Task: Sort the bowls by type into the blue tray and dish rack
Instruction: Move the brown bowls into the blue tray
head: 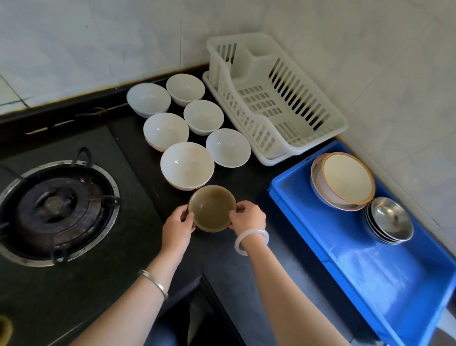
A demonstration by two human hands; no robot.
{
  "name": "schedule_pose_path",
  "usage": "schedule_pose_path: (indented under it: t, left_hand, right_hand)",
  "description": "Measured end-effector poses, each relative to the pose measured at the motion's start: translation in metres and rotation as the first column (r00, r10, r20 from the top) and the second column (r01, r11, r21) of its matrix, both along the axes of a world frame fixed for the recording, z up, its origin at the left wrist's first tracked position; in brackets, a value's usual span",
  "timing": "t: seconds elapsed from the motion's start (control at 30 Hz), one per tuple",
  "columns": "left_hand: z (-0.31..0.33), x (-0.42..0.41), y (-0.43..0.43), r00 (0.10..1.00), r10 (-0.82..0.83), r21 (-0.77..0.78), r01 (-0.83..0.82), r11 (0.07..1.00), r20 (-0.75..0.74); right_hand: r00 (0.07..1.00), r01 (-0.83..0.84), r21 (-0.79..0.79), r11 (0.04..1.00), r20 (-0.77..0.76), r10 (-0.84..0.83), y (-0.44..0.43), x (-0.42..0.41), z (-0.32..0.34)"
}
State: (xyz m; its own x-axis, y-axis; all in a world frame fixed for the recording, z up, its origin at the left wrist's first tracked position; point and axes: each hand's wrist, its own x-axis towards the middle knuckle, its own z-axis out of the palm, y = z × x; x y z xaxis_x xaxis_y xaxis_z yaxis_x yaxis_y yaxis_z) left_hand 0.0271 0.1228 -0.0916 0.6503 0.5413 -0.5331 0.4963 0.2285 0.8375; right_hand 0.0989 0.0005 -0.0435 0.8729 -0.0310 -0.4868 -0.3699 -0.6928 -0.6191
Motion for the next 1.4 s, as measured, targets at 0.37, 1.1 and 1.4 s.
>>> schedule_pose_path:
  t: [0.37, 1.1, 1.4]
  left_hand:
    - [0.007, 0.003, 0.000, 1.000, 0.001, -0.067, -0.002, 0.998, -0.005]
    - [0.097, 0.097, -0.240, 0.748, -0.636, -0.218, 0.664, 0.715, 0.189]
    - [0.076, 0.109, -0.357, 0.633, -0.764, -0.322, 0.754, 0.572, 0.125]
  right_hand:
    - [0.952, 0.203, 0.279, 0.939, -0.279, -0.123, -0.009, 0.002, -0.014]
    - [0.619, 0.722, 0.466, 0.511, -0.107, -0.778, -0.268, -0.017, 0.050]
    - [0.411, 0.859, 0.402, 0.318, -0.168, -0.896, -0.364, -0.026, 0.026]
